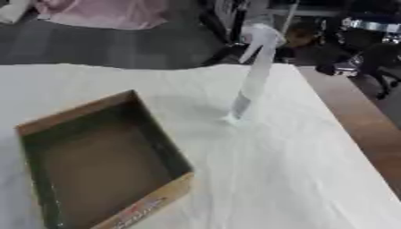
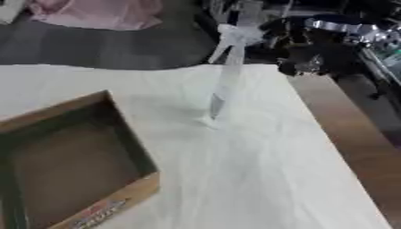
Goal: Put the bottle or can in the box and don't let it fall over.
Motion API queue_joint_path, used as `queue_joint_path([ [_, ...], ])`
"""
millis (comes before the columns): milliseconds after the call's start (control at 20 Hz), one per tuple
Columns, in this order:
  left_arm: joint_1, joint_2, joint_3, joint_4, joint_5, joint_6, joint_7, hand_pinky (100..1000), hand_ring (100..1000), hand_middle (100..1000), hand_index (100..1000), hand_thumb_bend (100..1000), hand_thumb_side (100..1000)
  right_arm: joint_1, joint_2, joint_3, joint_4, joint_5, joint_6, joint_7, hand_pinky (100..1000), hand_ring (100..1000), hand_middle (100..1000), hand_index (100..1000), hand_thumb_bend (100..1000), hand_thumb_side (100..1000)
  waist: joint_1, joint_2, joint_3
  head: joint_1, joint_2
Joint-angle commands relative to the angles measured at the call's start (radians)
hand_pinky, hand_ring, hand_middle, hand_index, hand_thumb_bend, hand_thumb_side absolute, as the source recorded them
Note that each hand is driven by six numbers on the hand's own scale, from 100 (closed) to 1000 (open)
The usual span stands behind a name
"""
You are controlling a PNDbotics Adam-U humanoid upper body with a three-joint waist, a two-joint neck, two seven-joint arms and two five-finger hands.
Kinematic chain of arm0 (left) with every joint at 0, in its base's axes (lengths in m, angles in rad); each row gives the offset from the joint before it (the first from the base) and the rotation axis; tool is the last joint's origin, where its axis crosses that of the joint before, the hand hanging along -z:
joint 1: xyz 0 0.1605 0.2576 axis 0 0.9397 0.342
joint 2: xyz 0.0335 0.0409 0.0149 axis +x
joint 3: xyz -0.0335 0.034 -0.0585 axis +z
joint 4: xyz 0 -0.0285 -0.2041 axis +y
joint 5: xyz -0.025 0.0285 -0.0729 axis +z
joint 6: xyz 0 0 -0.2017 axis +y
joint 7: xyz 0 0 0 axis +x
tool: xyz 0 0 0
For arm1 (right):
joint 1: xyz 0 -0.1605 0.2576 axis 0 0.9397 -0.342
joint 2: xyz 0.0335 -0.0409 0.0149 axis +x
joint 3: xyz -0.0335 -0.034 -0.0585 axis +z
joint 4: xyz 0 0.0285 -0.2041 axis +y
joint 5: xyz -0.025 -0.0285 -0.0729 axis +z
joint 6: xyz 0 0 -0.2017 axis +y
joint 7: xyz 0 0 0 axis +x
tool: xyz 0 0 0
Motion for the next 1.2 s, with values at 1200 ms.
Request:
queue_joint_path([
  [1200, -0.03, 0.032, 0.002, -0.021, -0.01, -0.007, -0.013, 650, 456, 668, 819, 100, 765, 0.126, -0.119, -0.092, -0.155, -0.17, 0.038, -0.19, 885, 969, 1000, 861, 343, 341, -0.021, 0.019, 0.031, -0.047, -0.038],
])
